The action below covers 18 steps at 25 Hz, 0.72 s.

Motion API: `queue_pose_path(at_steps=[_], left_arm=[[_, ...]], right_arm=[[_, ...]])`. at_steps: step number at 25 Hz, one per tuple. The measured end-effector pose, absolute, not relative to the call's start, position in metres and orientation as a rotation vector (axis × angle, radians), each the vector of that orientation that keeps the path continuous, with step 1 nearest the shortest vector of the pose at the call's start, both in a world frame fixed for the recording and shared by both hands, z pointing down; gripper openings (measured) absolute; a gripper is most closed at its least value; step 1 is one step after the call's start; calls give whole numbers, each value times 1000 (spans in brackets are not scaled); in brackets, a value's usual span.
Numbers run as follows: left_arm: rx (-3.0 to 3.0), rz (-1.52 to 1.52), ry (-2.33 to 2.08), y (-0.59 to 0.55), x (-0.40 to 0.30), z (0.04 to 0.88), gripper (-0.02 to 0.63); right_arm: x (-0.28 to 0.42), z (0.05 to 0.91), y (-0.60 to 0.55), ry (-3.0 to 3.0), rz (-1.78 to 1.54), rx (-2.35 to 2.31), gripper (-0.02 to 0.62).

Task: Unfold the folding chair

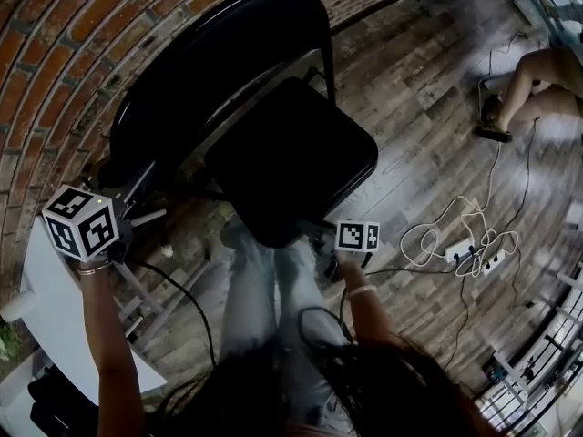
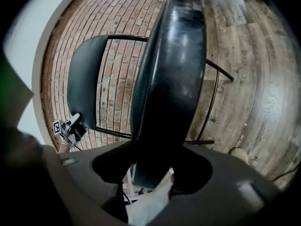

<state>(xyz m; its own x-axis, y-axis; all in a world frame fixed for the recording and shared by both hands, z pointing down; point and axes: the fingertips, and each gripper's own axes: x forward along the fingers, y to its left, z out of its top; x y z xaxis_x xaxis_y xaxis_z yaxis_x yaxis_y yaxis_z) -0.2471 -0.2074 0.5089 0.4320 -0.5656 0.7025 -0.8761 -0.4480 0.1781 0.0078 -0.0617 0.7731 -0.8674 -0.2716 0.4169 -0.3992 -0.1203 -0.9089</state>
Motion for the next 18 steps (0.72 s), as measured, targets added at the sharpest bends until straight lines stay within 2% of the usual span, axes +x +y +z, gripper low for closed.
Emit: queue_pose_path(at_steps=[18], left_arm=[[2160,774,-1207,-197,-234,520,164]], right_arm=[[25,801,-45,-1990,2164,753,241]])
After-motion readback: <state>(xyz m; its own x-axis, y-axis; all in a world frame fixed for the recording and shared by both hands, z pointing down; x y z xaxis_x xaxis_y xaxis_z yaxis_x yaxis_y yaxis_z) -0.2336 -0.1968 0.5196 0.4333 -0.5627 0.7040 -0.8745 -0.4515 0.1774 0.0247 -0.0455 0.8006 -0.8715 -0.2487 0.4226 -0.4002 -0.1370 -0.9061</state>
